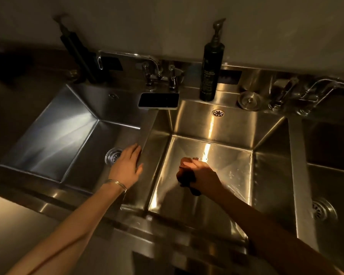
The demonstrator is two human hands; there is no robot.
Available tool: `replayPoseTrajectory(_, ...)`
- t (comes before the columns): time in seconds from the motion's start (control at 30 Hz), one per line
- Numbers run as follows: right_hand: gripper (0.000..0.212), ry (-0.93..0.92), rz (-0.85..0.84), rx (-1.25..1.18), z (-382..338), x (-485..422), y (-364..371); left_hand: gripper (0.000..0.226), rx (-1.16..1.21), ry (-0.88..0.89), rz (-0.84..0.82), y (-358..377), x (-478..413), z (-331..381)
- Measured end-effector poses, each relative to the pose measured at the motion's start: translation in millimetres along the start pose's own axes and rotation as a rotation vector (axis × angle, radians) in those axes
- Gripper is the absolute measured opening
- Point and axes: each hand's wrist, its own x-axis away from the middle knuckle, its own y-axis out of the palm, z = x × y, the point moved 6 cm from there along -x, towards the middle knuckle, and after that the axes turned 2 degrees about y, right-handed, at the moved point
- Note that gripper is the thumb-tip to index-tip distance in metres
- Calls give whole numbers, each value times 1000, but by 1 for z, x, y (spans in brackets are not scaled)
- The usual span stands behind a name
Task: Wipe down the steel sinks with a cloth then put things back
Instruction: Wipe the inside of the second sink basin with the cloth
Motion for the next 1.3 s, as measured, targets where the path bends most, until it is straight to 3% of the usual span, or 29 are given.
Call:
replayPoseTrajectory(0.2, 69, 78, 58, -75, 2, -85, 7, 53, 1, 2, 42, 10, -5, -7)
replayPoseTrajectory(0.4, 75, 88, 158, -74, -32, -159, 12, 55, 56, -41, 100, 17, -5, -7)
replayPoseTrajectory(0.5, 79, 118, 128, 14, -33, -177, 39, 55, 75, -84, 108, 21, -4, -12)
replayPoseTrajectory(0.7, 43, 336, 3, 58, 4, -211, 79, 54, 89, -55, 108, 24, -3, -14)
replayPoseTrajectory(0.8, 45, 300, 12, 86, 9, -211, 71, 53, 102, -52, 109, 22, -4, -12)
replayPoseTrajectory(0.97, 57, 75, 299, 68, -24, -192, 31, 54, 128, -64, 107, 19, -4, -11)
replayPoseTrajectory(1.1, 73, 125, 253, 64, -14, -216, 35, 52, 113, -57, 138, 18, -3, -12)
replayPoseTrajectory(1.23, 45, 267, 201, 9, 24, -252, 60, 48, 99, -65, 206, 16, -3, -10)
replayPoseTrajectory(1.3, 44, 301, 124, 19, 43, -258, 75, 48, 72, -41, 216, 17, -4, -9)
